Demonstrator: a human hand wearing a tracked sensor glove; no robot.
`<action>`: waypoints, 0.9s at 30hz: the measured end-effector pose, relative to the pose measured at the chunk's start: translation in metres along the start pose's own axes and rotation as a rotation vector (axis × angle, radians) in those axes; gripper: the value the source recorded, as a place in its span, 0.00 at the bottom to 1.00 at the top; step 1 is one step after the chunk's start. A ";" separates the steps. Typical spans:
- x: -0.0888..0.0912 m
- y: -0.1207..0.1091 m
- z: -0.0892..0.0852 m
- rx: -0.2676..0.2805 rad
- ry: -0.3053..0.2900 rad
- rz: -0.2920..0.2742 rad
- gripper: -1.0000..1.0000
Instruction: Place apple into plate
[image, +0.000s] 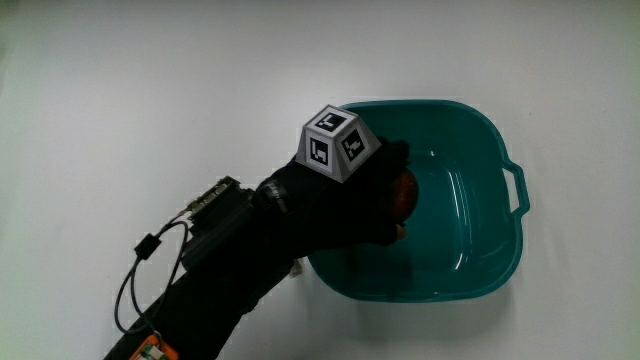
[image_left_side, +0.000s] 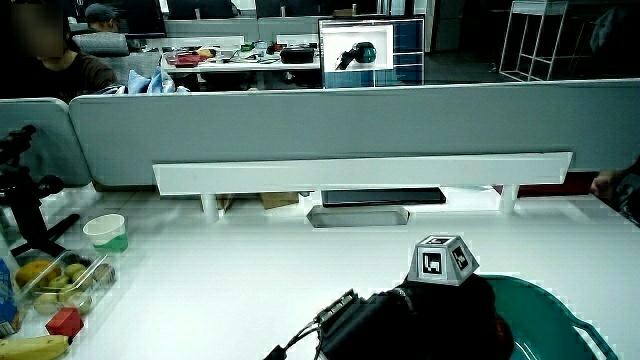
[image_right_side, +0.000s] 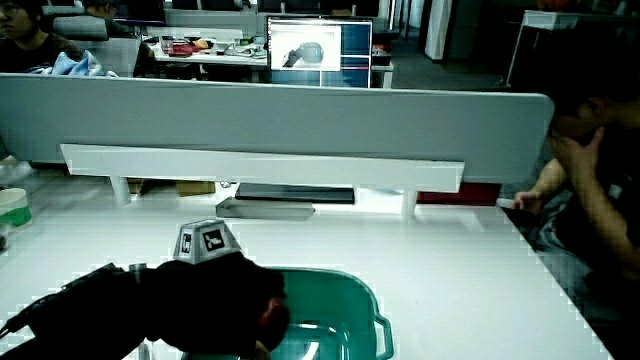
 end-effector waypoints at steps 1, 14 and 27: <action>0.002 0.001 -0.001 0.000 0.009 0.013 0.50; 0.008 0.028 -0.049 -0.091 0.068 0.015 0.50; 0.005 0.038 -0.066 -0.142 0.090 0.054 0.50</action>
